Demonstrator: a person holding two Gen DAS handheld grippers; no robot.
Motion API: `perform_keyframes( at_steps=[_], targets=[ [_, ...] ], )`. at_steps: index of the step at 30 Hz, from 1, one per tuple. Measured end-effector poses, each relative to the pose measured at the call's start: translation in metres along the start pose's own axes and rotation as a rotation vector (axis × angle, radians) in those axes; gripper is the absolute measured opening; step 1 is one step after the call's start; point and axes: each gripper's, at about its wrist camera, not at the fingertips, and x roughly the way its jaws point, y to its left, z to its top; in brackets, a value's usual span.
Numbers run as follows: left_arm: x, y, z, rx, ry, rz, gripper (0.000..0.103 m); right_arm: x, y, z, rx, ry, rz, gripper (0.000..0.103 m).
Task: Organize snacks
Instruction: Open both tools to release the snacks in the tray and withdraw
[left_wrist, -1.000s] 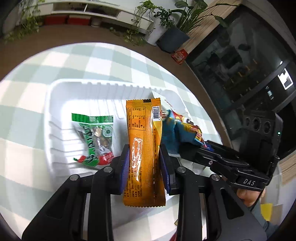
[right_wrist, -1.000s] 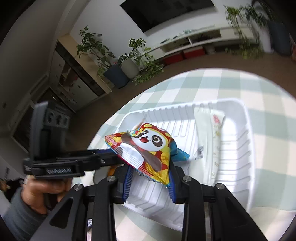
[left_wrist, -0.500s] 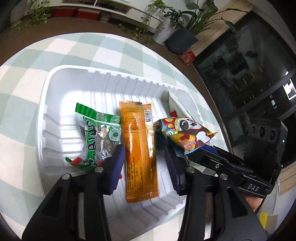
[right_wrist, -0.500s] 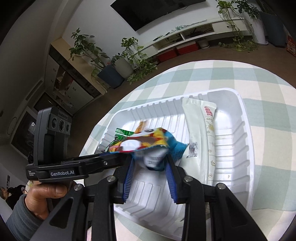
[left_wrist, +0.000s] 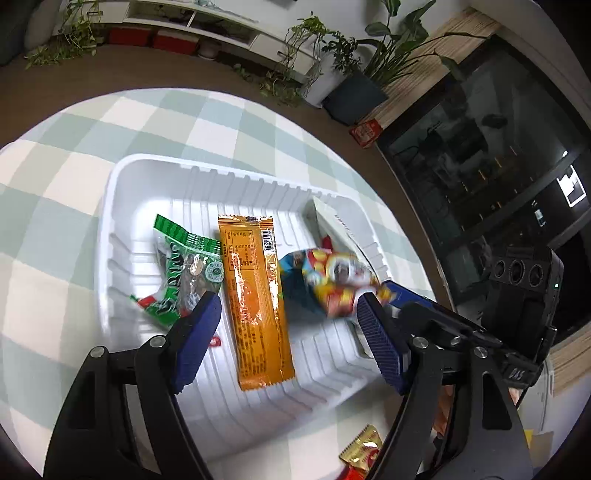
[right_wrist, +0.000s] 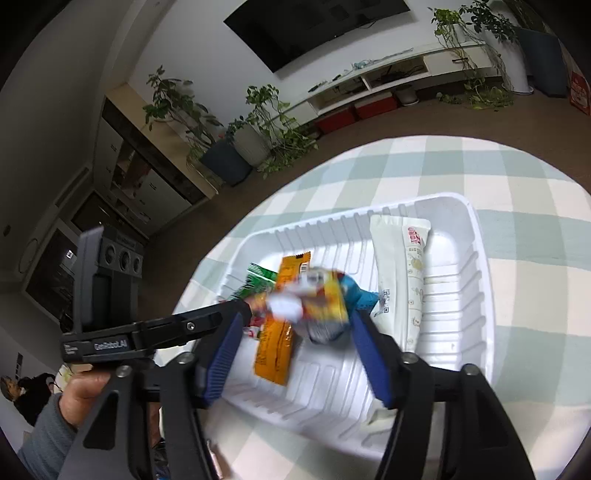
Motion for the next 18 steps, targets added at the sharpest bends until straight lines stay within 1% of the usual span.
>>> perform_keyframes(
  at_steps=[1, 2, 3, 4, 6, 7, 8, 9, 13, 15, 16, 18],
  targets=[
    [-0.008, -0.001, -0.001, -0.004, -0.013, -0.002, 0.076, -0.008, 0.002, -0.001, 0.000, -0.017, 0.009, 0.068],
    [-0.014, -0.001, -0.002, -0.009, -0.024, -0.002, 0.078, -0.013, 0.004, 0.000, 0.000, -0.028, 0.013, 0.071],
    [-0.022, -0.003, -0.003, -0.014, -0.036, -0.003, 0.082, -0.021, 0.005, -0.001, 0.002, -0.050, 0.018, 0.074],
    [-0.028, -0.003, -0.004, -0.017, -0.041, -0.004, 0.084, -0.031, 0.006, -0.002, 0.005, -0.074, 0.025, 0.076],
    [-0.048, -0.008, -0.009, -0.013, -0.068, -0.011, 0.085, -0.047, 0.008, -0.006, 0.009, -0.112, 0.039, 0.078],
    [-0.055, -0.010, -0.012, -0.011, -0.076, -0.012, 0.087, -0.052, 0.008, -0.007, 0.010, -0.123, 0.046, 0.079],
    [-0.066, -0.013, -0.016, -0.004, -0.089, -0.015, 0.091, -0.060, 0.009, -0.009, 0.013, -0.138, 0.056, 0.080],
    [-0.075, -0.015, -0.019, 0.001, -0.099, -0.016, 0.092, -0.069, 0.010, -0.013, 0.017, -0.159, 0.070, 0.081],
    [-0.114, -0.023, -0.041, 0.022, -0.139, -0.034, 0.093, -0.094, 0.011, -0.027, 0.026, -0.210, 0.110, 0.083],
    [-0.132, -0.027, -0.056, 0.043, -0.160, -0.034, 0.098, -0.106, 0.012, -0.037, 0.029, -0.231, 0.127, 0.085],
    [-0.143, -0.029, -0.068, 0.067, -0.173, -0.035, 0.099, -0.111, 0.012, -0.043, 0.030, -0.239, 0.139, 0.086],
    [-0.157, -0.033, -0.088, 0.104, -0.186, -0.030, 0.099, -0.124, 0.012, -0.056, 0.037, -0.259, 0.154, 0.092]
  ],
)
